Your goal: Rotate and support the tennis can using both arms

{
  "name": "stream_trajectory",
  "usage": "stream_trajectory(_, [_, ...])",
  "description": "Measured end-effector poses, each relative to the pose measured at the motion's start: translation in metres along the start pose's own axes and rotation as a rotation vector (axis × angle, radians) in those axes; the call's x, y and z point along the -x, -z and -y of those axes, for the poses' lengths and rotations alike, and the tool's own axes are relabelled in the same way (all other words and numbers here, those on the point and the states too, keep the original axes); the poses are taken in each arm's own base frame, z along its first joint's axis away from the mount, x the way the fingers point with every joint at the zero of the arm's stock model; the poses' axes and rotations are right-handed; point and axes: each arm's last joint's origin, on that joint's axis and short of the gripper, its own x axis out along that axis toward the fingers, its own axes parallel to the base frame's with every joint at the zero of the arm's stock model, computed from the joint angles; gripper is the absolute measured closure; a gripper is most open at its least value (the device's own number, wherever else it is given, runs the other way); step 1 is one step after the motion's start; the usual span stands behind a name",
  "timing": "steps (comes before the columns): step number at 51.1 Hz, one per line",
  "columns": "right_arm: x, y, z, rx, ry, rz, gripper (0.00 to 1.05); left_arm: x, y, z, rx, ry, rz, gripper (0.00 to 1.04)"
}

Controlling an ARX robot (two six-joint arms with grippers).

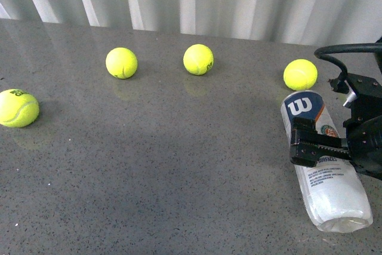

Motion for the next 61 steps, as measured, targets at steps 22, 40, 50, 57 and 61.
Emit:
stream_trajectory(22, [0.038,-0.016,-0.049,0.591,-0.202,0.21,0.6,0.0,0.0,0.0,0.0,0.0,0.0,0.07])
stream_trajectory(40, [0.013,-0.029,-0.086,1.838,-0.077,0.369,0.85,0.0,0.0,0.0,0.0,0.0,0.0,0.07])
stream_trajectory(50, [-0.023,-0.048,-0.121,1.939,-0.114,0.424,0.89,0.0,0.0,0.0,0.0,0.0,0.0,0.07])
stream_trajectory(57, [-0.044,-0.06,-0.144,1.878,-0.101,0.459,0.9,0.0,0.0,0.0,0.0,0.0,0.0,0.07])
stream_trajectory(61, [-0.052,-0.064,-0.151,1.821,-0.081,0.471,0.91,0.0,0.0,0.0,0.0,0.0,0.0,0.07])
